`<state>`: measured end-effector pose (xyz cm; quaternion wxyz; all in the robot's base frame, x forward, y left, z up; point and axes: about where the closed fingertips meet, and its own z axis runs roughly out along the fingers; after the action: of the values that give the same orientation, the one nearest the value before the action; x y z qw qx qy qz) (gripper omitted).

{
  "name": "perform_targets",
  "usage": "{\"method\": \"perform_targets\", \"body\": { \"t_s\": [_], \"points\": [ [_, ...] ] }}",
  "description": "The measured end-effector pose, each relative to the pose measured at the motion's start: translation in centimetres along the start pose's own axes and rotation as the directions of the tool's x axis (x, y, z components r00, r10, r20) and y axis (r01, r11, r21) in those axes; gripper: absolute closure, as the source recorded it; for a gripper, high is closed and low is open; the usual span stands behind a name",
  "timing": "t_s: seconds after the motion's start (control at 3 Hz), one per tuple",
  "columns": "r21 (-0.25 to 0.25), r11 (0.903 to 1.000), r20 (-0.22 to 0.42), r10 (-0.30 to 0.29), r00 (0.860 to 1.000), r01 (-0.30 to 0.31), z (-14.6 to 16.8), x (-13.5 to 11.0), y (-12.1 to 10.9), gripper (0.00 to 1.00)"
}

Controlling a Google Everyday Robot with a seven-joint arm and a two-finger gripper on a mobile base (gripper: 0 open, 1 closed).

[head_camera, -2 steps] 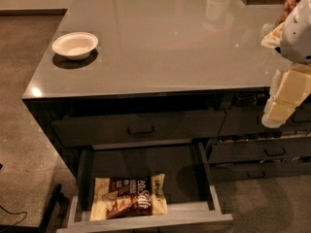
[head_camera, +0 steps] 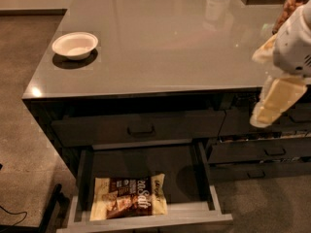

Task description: Pick brown chip bag from middle drawer and place on counter

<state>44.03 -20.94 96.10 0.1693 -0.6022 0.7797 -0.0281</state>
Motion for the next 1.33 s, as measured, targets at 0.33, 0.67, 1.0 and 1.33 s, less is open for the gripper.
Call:
{"method": "perform_targets", "body": {
  "t_s": [0.33, 0.67, 1.0, 1.33],
  "points": [
    [-0.021, 0.9998, 0.071, -0.003, 0.997, 0.005, 4.5, -1.7, 1.6, 0.41],
    [-0.063, 0.9979, 0.152, -0.002, 0.988, 0.012, 10.7, -4.2, 3.9, 0.64],
    [-0.096, 0.9945, 0.192, -0.022, 0.981, 0.041, 17.2, -6.8, 6.5, 0.87],
    [-0.078, 0.9962, 0.198, -0.023, 0.980, 0.039, 17.6, -7.0, 6.5, 1.00]
  ]
}}
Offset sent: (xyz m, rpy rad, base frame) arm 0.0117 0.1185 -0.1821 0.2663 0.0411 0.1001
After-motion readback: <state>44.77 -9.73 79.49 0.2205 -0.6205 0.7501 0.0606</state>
